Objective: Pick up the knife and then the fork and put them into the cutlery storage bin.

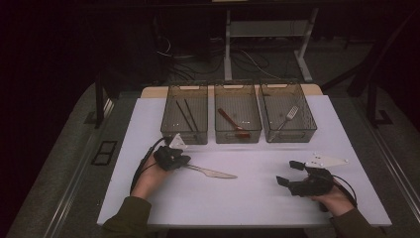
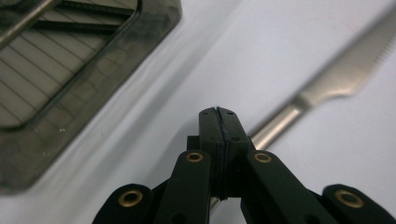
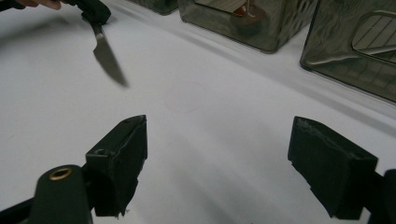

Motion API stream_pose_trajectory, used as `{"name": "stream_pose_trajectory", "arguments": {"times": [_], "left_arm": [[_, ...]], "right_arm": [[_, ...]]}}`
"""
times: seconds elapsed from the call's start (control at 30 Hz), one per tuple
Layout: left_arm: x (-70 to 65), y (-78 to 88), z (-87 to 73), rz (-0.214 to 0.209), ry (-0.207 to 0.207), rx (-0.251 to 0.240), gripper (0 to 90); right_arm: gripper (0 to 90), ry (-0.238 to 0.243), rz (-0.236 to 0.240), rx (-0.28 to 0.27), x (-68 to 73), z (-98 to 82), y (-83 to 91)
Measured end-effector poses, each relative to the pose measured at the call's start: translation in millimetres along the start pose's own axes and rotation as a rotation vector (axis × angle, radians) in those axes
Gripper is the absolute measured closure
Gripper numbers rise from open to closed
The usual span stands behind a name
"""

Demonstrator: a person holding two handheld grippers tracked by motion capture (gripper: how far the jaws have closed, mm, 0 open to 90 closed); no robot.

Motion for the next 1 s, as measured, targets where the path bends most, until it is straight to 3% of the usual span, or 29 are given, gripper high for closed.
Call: {"name": "stream_pose_trajectory", "arguments": {"times": [0.17,0.27,0.33,0.47,0.53,0.6,0.67,0.73,1.0], "left_arm": [[-7.4,11.8,-5.4,-0.025,0.013,-0.022,89.5],[-11.6,13.9,-11.0,-0.033,-0.01,0.003,89.5],[-11.5,15.9,-11.4,-0.049,-0.004,-0.027,89.5],[-7.7,19.1,-1.7,-0.038,-0.021,-0.096,88.3],[-2.3,17.1,1.4,-0.015,-0.023,-0.094,86.2],[4.2,12.5,-0.3,-0.007,0.0,-0.081,89.3],[7.2,7.7,-4.7,-0.009,0.009,-0.04,89.4],[6.4,5.1,-8.2,-0.015,0.03,-0.031,89.5],[-2.1,15.6,-10.0,-0.072,0.03,-0.031,89.5]], "right_arm": [[20.1,0.002,0.002,-0.005,-0.2,0.4,0.4],[20.1,0.003,0.003,-0.003,-0.1,0.4,0.4],[20.1,0.003,0.005,-0.004,0.1,0.6,0.6],[20.0,0.006,0.006,-0.006,0.3,1.0,0.7],[20.1,0.007,0.007,-0.004,0.3,0.8,0.2],[20.0,0.011,0.008,-0.003,0.3,0.5,-0.3],[20.1,0.011,0.009,-0.003,0.6,0.6,-0.1],[20.0,0.008,0.009,-0.006,0.6,0.8,0.4],[20.0,0.011,0.012,-0.009,0.5,1.0,0.7]]}}
Point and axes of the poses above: each handheld gripper's, and its own axes: y roughly backward along the jaws, z roughly out of its top, x roughly to its left, the point moved 2 cm from there along -y, roughly forward along the jaws, and after that the axes turned 10 degrees about -x, right-handed, at the moved point
